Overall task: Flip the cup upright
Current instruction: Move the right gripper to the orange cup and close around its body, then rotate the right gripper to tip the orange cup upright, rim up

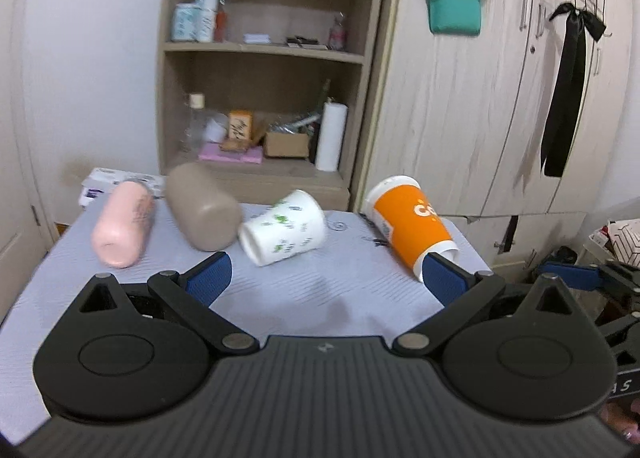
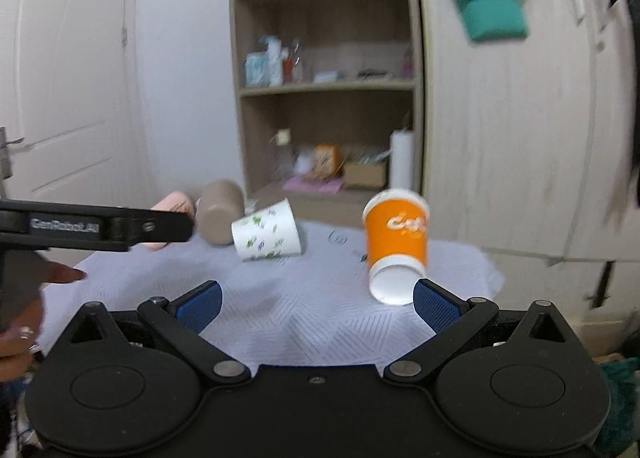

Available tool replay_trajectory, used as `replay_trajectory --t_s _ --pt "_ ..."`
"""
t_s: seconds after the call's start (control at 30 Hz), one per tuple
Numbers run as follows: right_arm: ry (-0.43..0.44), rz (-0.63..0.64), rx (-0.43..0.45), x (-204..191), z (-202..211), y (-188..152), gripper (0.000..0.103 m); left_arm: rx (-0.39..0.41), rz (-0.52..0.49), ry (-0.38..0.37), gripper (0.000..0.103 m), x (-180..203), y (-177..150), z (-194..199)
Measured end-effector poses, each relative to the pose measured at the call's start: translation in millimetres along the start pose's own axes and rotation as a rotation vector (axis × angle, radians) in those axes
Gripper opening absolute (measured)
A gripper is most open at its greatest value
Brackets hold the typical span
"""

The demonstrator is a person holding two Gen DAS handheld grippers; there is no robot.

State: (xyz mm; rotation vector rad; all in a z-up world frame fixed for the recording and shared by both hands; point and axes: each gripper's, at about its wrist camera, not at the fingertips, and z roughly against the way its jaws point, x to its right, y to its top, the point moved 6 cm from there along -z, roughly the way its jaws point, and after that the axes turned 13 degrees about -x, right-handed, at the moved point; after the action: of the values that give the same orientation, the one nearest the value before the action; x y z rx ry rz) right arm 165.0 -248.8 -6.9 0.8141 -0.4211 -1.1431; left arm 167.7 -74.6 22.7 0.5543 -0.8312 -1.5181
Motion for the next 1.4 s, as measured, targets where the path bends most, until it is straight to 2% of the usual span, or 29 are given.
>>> replay_trajectory --t_s 0.1,0.23,0.37,0.47,0.57,0.7,0.8,0.83,1.0,1.2,1.4 --pt "0.027 0.001 -0.061 15 -21 11 0.103 -0.038 -0.004 -0.038 0.103 16 11 -26" --pt "0.073 -0.029 -0.141 35 -52 24 0.103 -0.102 0.050 -0.090 0.103 26 21 -59" --pt "0.108 -0.082 -0.207 56 -82 35 0.102 -0.122 0.086 -0.085 0.103 30 28 -80" --pt "0.125 -0.111 -0.238 65 -100 40 0.097 -0.123 0.114 -0.094 0.103 29 32 -89" --pt "0.136 -0.142 -0.255 73 -115 44 0.097 -0.143 0.142 -0.105 0.103 30 33 -98" --pt "0.138 -0.123 -0.270 76 -131 50 0.096 -0.149 0.154 -0.099 0.103 31 36 -109" --pt "0.149 -0.131 -0.267 81 -135 52 0.095 -0.144 0.166 -0.100 0.103 31 40 -112" --pt "0.148 -0.131 -0.265 81 -135 53 0.088 -0.141 0.168 -0.102 0.103 31 41 -112" --pt "0.140 -0.143 -0.264 88 -132 53 0.066 -0.126 0.183 -0.115 0.103 30 45 -112" --pt "0.179 -0.187 -0.287 88 -126 47 0.066 -0.137 0.222 -0.133 0.103 28 42 -113" --pt "0.237 -0.238 -0.338 80 -111 31 0.066 -0.187 0.211 -0.176 0.103 30 33 -112"
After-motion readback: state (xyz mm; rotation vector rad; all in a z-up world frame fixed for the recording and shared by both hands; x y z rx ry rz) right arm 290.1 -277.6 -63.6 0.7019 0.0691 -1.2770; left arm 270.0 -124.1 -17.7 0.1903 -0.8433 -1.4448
